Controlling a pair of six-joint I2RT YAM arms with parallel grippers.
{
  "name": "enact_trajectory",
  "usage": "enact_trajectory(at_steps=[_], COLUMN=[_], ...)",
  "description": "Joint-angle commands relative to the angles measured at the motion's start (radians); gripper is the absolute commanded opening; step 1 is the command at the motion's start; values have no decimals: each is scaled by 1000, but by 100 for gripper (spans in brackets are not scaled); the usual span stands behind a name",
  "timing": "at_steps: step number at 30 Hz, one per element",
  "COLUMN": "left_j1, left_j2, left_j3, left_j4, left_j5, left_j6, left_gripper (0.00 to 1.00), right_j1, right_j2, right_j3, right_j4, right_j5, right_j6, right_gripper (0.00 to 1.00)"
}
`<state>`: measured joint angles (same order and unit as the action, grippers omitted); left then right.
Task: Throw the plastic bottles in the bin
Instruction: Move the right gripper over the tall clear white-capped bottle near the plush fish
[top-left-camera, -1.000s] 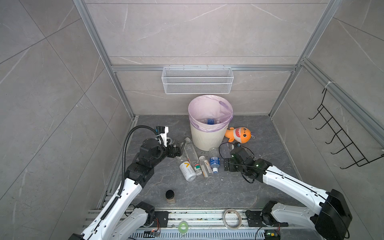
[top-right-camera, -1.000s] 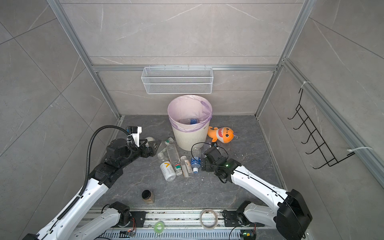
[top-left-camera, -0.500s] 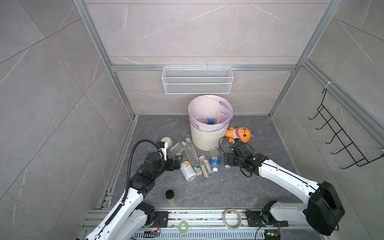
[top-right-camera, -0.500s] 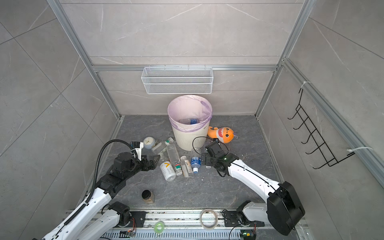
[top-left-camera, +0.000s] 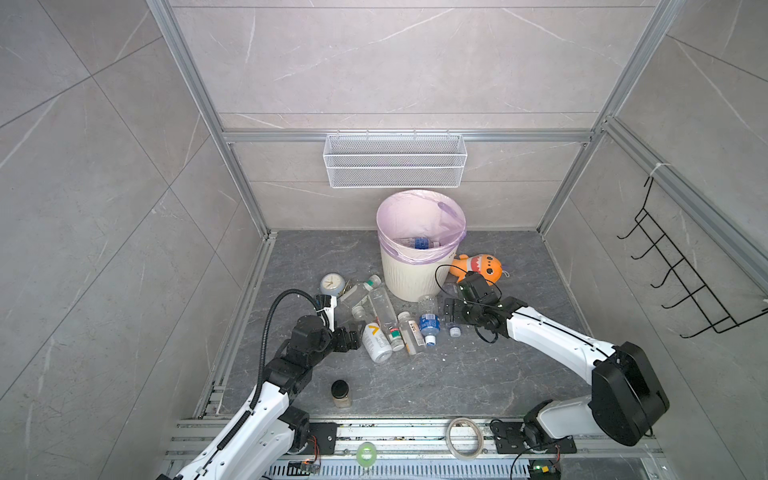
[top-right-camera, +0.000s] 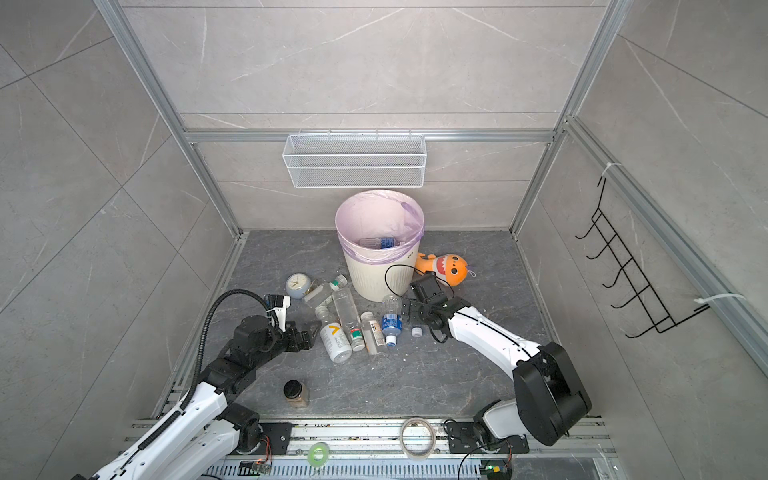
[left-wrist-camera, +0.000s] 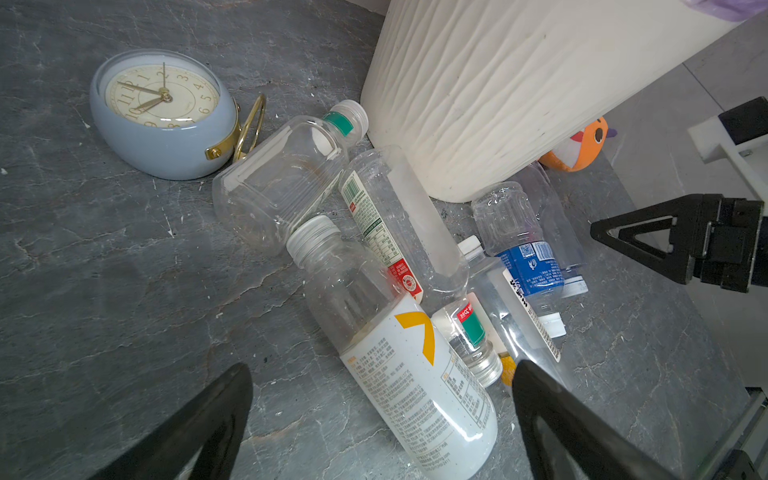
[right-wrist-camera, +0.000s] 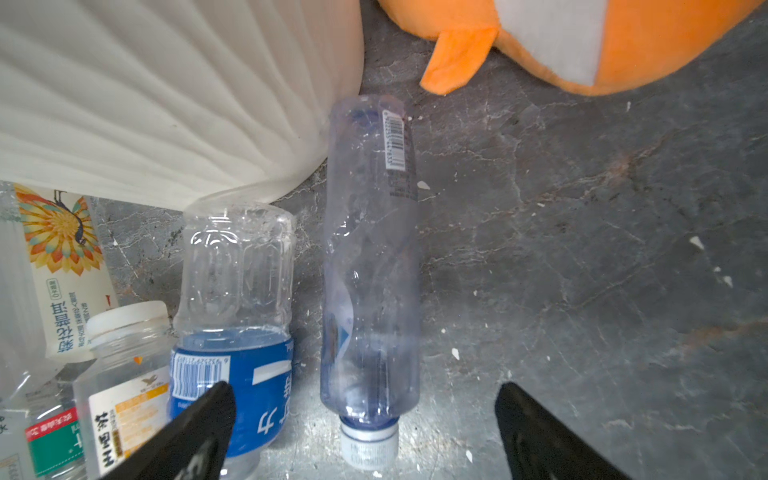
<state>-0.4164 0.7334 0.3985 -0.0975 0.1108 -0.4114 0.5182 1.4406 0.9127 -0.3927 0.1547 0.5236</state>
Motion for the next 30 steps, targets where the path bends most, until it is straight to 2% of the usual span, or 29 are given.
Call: enact_trajectory(at_steps=[1, 10, 20, 30], left_j1=[-1, -1, -1, -1], left_j2=[8, -3, -19, -30], left_j3=[-20, -79, -104, -116], left_j4=[74, 96, 131, 143], left_j5=[22, 85, 91, 80], left_j6=[19, 53, 56, 49], left_gripper=[100, 100, 100, 100], right_j1=[-10, -45, -67, -87], right_j2=[27, 89, 166, 252], right_j3=[28, 58, 95, 121], right_j4=[15, 19, 37, 72], right_j5=[-17, -40, -58, -78], right_j6=[-12, -24, -34, -40], right_gripper=[100, 100, 100, 92])
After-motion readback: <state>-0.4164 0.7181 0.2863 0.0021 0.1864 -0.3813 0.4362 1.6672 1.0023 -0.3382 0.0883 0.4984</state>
